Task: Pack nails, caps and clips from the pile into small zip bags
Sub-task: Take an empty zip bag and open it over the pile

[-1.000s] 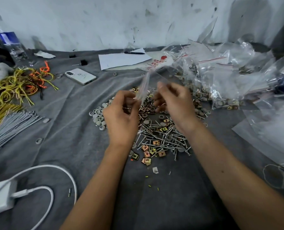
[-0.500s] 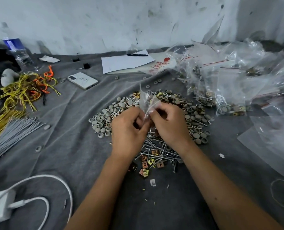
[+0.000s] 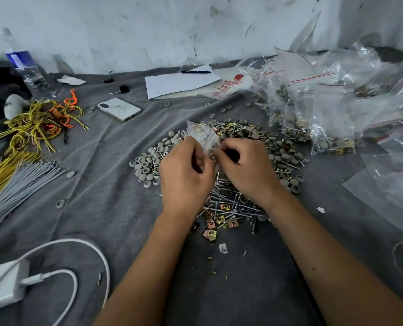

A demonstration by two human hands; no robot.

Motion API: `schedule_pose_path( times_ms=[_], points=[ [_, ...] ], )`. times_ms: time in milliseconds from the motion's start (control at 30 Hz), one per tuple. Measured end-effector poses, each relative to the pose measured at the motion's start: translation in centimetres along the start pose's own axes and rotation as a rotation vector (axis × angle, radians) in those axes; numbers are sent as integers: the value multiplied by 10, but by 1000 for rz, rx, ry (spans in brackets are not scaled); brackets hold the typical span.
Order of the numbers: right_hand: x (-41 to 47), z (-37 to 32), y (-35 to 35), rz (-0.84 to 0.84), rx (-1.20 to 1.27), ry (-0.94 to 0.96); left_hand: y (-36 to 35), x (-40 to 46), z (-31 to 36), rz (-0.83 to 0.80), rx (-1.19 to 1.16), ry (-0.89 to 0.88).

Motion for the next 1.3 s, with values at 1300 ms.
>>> schedule_pose_path(
  times_ms=[1300],
  points=[
    [-7,-6,4,-98,-115,58,0,7,-17,-104,74,106]
  ],
)
Point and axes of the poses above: each hand's wrist, its own x-axis towards the middle knuckle, its own y-axis out of the back of the hand, z = x × y, the point moved 6 cm from there along x, towards the middle knuckle, and after that the axes turned 3 degrees about x, right-handed, at the moved point
